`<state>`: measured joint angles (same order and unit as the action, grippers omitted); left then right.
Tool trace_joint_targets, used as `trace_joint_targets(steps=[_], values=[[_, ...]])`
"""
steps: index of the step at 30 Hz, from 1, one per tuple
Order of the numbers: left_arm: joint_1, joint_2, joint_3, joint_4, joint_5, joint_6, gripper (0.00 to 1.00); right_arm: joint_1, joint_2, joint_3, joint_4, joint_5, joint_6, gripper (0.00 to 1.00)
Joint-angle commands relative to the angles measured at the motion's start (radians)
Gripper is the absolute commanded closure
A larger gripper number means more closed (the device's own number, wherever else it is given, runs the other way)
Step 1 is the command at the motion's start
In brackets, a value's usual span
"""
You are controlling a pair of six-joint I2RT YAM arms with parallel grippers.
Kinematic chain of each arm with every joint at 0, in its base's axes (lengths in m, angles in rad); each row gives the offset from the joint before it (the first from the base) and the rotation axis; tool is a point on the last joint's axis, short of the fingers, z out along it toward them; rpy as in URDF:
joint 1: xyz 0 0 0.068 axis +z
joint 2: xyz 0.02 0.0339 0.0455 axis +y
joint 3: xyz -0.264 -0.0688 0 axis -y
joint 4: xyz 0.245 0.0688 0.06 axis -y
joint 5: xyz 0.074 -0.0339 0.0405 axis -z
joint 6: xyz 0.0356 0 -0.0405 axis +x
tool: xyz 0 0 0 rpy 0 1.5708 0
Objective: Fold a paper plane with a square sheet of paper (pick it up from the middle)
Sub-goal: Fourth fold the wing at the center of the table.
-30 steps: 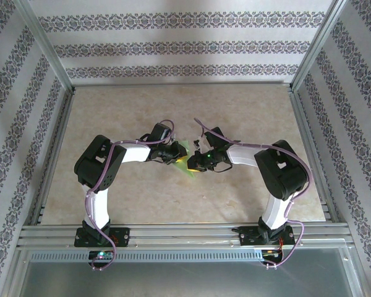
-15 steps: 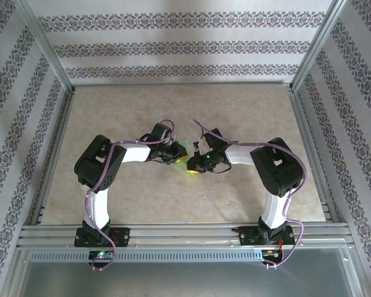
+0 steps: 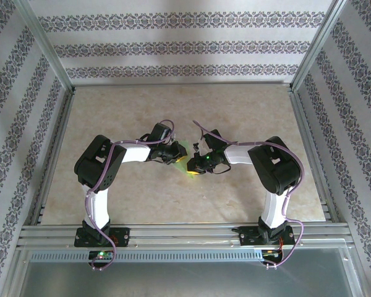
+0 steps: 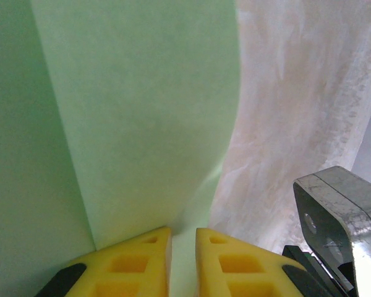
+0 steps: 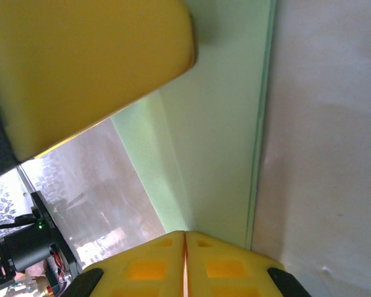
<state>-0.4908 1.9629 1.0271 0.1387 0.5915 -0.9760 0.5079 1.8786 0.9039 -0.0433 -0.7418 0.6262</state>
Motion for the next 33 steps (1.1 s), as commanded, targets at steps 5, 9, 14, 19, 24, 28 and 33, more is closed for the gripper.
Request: trace_joint_targets(steps=[5,9,14,19,24,28,33], values=[[-0.002,0.044,-0.008,-0.09,-0.041,0.008,0.82,0.001,-0.056,-0.012,-0.04,-0.011,0.003,0.9],[-0.002,0.042,-0.007,-0.094,-0.042,0.01,0.82,0.003,-0.108,-0.037,-0.059,-0.007,0.006,0.9],[0.0,0.044,-0.008,-0.094,-0.041,0.011,0.82,0.007,-0.09,-0.054,-0.057,-0.004,0.006,0.9],[0.001,0.042,-0.007,-0.093,-0.038,0.01,0.82,0.011,-0.071,-0.057,-0.057,0.002,0.004,0.9],[0.003,0.042,-0.008,-0.096,-0.039,0.009,0.82,0.014,-0.038,-0.057,-0.059,0.01,0.001,0.9],[0.004,0.042,-0.009,-0.106,-0.045,0.0,0.82,0.018,-0.02,-0.054,-0.065,0.019,0.001,0.9],[0.006,0.042,-0.007,-0.115,-0.051,-0.003,0.82,0.021,-0.015,-0.053,-0.081,0.04,0.004,0.91]])
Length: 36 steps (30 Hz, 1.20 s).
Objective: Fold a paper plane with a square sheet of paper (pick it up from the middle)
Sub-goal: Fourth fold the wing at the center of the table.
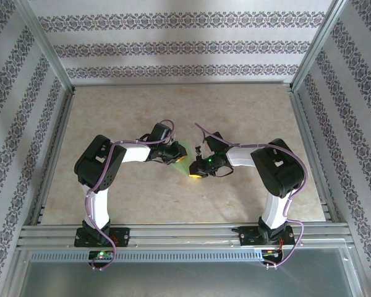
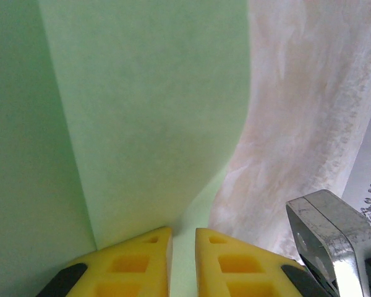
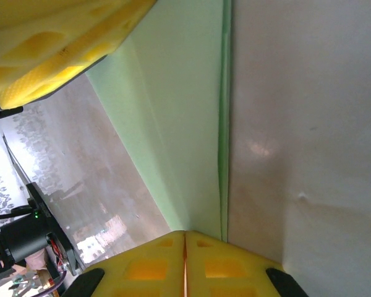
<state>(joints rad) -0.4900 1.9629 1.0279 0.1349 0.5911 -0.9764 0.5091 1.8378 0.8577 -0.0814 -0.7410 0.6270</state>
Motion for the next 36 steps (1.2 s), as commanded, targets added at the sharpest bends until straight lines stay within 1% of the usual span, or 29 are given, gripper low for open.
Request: trace_joint_targets(steps=[1,5,14,23,27,31,34,36], values=[[0.004,0.041,-0.01,-0.114,-0.052,-0.002,0.82,0.02,0.026,-0.006,-0.049,0.044,0.003,0.91],[0.006,0.044,-0.008,-0.136,-0.066,-0.004,0.83,0.031,0.016,-0.003,-0.088,0.07,-0.008,0.92],[0.011,0.054,-0.008,-0.165,-0.082,-0.007,0.84,0.051,-0.051,-0.07,-0.11,0.068,0.021,0.92],[0.011,0.063,-0.002,-0.169,-0.075,0.0,0.85,0.064,-0.074,-0.117,-0.16,0.126,0.011,0.92],[0.011,0.065,0.0,-0.17,-0.071,0.002,0.85,0.062,-0.087,-0.091,-0.179,0.124,-0.01,0.92],[0.011,0.064,0.001,-0.171,-0.066,0.005,0.85,0.062,-0.19,-0.038,-0.173,0.099,-0.038,0.9],[0.011,0.065,0.004,-0.17,-0.062,0.005,0.85,0.057,-0.255,0.012,-0.166,0.132,-0.068,0.9],[0.011,0.064,0.005,-0.168,-0.061,0.004,0.85,0.055,-0.255,0.041,-0.156,0.166,-0.076,0.9]])
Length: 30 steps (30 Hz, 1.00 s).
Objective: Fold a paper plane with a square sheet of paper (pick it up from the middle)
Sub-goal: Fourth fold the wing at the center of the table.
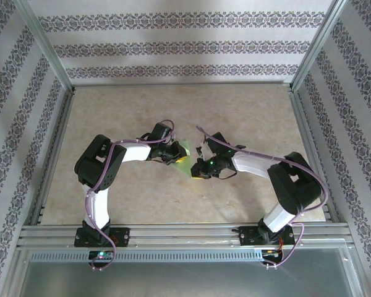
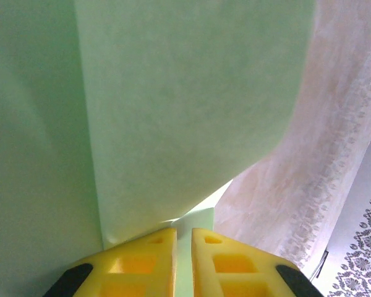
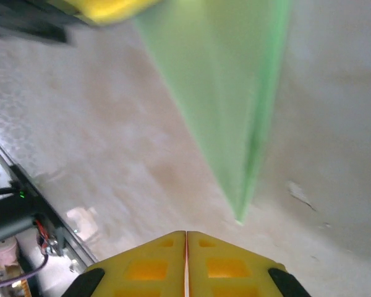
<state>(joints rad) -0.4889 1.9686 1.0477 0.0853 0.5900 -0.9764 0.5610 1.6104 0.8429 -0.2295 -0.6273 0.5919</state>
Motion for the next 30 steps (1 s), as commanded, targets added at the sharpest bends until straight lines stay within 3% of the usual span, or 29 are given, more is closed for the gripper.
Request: trace_joint_targets(steps=[1,10,21,30], values=[[0.01,0.058,-0.013,-0.119,-0.06,0.005,0.85,0.001,-0.013,0.07,-0.001,0.06,-0.043,0.9],[0.009,0.058,-0.015,-0.114,-0.05,0.001,0.85,0.007,0.144,0.145,0.031,0.06,-0.032,0.92],[0.01,0.04,-0.006,-0.09,-0.03,0.0,0.85,0.008,0.229,0.101,0.021,0.092,-0.034,0.93],[0.009,-0.054,0.011,-0.052,0.003,0.078,0.83,0.005,0.276,0.088,-0.049,0.147,-0.06,0.94]])
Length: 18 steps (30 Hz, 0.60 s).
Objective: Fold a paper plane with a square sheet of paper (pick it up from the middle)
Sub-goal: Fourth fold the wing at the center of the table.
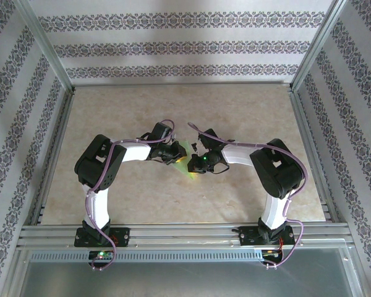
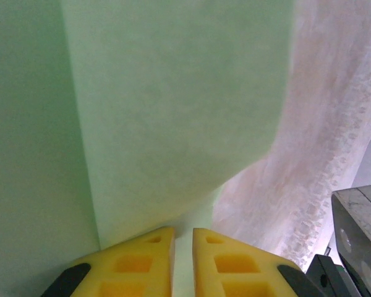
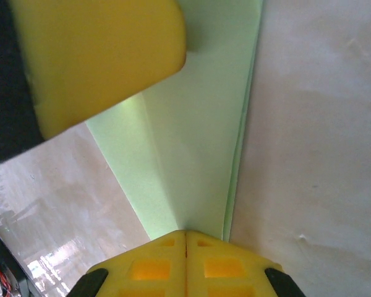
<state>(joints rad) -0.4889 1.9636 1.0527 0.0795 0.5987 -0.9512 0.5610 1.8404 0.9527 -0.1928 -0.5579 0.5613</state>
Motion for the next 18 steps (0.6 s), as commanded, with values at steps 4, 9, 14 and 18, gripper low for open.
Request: trace_joint_targets(steps=[4,9,14,18], values=[[-0.004,-0.115,-0.013,-0.036,-0.006,0.077,0.83,0.005,0.048,-0.013,-0.103,0.092,-0.031,0.94],[-0.033,-0.124,-0.033,-0.066,-0.03,0.089,0.87,0.005,0.06,-0.006,-0.103,0.088,-0.027,0.95],[-0.039,-0.097,-0.042,-0.067,-0.033,0.095,0.88,0.005,0.062,-0.011,-0.106,0.089,-0.024,0.95],[-0.041,-0.07,-0.031,-0.069,-0.03,0.101,0.88,0.004,0.062,-0.015,-0.11,0.09,-0.026,0.95]])
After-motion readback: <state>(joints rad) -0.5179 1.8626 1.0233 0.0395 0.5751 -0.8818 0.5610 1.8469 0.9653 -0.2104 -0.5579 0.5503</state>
